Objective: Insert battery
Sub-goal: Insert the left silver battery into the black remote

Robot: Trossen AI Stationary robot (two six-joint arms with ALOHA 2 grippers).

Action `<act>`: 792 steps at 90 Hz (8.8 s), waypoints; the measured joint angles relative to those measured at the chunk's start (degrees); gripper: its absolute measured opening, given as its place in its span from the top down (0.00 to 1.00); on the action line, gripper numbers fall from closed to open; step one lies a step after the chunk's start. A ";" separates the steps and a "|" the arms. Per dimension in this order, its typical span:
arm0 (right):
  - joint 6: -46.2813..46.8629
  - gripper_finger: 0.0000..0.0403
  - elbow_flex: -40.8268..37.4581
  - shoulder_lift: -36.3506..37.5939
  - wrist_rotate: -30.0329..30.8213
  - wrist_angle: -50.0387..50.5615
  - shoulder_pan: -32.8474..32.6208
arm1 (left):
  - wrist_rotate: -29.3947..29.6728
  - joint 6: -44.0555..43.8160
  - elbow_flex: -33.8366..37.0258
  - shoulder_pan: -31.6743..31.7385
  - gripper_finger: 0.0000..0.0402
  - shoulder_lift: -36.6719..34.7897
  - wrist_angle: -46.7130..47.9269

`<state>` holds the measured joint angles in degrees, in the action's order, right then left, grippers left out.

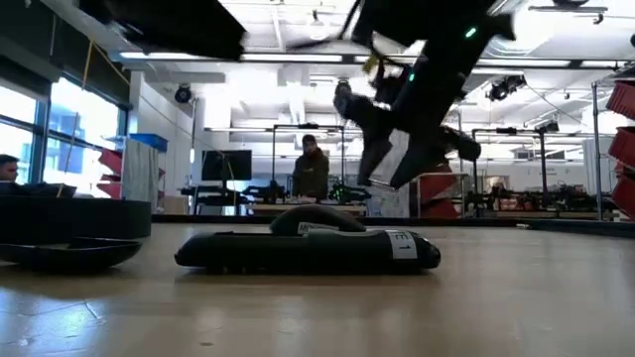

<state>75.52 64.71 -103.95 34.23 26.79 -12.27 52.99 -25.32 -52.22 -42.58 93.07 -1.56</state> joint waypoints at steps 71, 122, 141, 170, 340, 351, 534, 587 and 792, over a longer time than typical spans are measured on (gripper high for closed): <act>8.12 0.58 11.20 -11.68 0.24 -11.07 -15.06 | -6.20 -18.10 0.01 -9.83 0.61 17.77 -7.67; 2.09 0.58 11.26 -11.69 -1.67 -11.61 -15.06 | -8.27 -11.93 -0.13 -0.59 0.61 26.25 -22.38; -4.88 0.58 11.26 -11.69 -7.14 -13.19 -13.91 | -5.45 -14.22 -0.29 3.00 0.61 25.35 -12.88; -25.16 0.58 11.26 -11.69 -18.99 -15.45 -11.00 | 0.26 -9.84 0.11 8.18 0.61 21.92 -4.25; -74.30 0.54 11.26 -14.57 -39.35 -15.17 -4.17 | 17.53 -26.50 0.04 10.27 0.61 7.44 16.55; -74.02 0.45 11.26 -14.62 -39.31 -15.02 -4.17 | 17.53 -26.49 0.04 10.27 0.61 7.44 16.65; -79.07 0.52 11.63 -11.01 -33.17 -10.72 -8.74 | 5.22 -8.94 0.00 9.16 0.61 7.40 4.02; -80.51 0.76 11.34 -12.34 -30.76 -11.84 -7.98 | -8.26 -5.31 0.00 8.62 0.61 7.40 -1.47; -80.05 0.94 11.30 -12.84 -33.41 -13.69 -6.03 | -7.43 -16.04 0.00 6.27 0.61 22.80 -13.47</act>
<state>-4.54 76.01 -116.79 0.81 13.10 -18.31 45.56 -41.36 -52.23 -36.32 115.87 -15.03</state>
